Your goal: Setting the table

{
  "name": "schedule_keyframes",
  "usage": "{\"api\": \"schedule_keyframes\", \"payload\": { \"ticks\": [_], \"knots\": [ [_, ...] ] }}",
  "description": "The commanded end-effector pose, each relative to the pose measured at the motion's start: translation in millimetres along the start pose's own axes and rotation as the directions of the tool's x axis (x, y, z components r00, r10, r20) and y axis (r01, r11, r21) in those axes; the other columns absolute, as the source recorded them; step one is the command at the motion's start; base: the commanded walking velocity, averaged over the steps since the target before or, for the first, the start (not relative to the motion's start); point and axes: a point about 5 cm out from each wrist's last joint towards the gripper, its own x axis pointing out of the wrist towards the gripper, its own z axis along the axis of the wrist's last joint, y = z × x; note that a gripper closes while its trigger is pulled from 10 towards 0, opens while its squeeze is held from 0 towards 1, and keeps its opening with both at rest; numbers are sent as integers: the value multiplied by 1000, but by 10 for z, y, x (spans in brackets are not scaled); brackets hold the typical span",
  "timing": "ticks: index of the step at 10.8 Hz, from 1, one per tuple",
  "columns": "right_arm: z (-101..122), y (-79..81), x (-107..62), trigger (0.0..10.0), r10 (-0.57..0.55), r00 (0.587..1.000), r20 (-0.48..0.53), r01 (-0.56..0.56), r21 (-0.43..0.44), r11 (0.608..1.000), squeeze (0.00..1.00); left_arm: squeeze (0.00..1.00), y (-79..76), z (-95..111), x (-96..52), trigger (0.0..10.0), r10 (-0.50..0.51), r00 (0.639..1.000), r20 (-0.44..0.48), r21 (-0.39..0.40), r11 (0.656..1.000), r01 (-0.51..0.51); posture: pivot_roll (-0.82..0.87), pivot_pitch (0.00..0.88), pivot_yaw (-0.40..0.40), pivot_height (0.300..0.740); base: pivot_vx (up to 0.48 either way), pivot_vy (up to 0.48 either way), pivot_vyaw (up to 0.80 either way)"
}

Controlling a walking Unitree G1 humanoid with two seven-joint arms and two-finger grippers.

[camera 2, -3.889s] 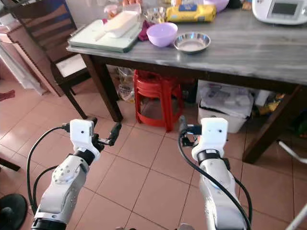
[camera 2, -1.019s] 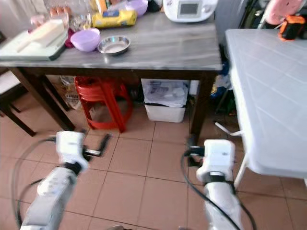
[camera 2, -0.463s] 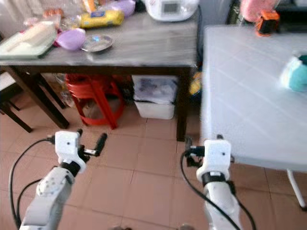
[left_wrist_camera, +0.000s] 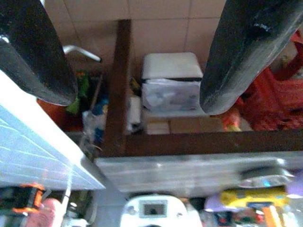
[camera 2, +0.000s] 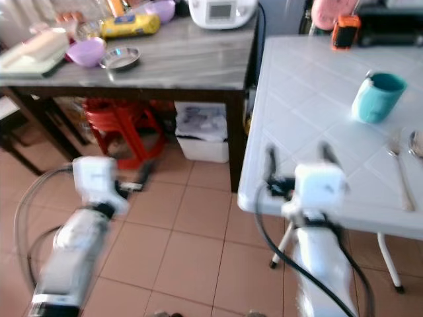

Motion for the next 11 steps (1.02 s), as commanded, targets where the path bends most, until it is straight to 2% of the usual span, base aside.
{"api": "schedule_keyframes", "payload": {
  "ticks": [1, 4, 5, 11],
  "knots": [
    [-10, 49, -6, 10000, 7, 1000, -6, -7, 14, 1000, 0, 0, 130, -54, -66, 10000, 39, 999, -31, 13, 999, -38, -94, 116, 129, 740, 0, 0, 0],
    [-3, 81, -16, 10000, 19, 1000, -3, -19, 14, 1000, 0, 0, 111, -40, -63, 10000, 33, 999, -36, 37, 999, -32, -91, 116, 131, 740, 0, 0, 0],
    [-39, 87, -45, 10000, 26, 1000, -17, -25, 21, 999, 0, 0, 106, -63, -71, 10000, 24, 999, -47, 17, 1000, -23, -93, 115, 133, 740, 0, -480, 0],
    [-79, 102, -69, 10000, 25, 999, -38, -23, 52, 998, 0, 0, 85, -77, -60, 10000, 4, 998, -60, 9, 1000, -4, -98, 118, 138, 740, 0, -480, 0]
  ]
}}
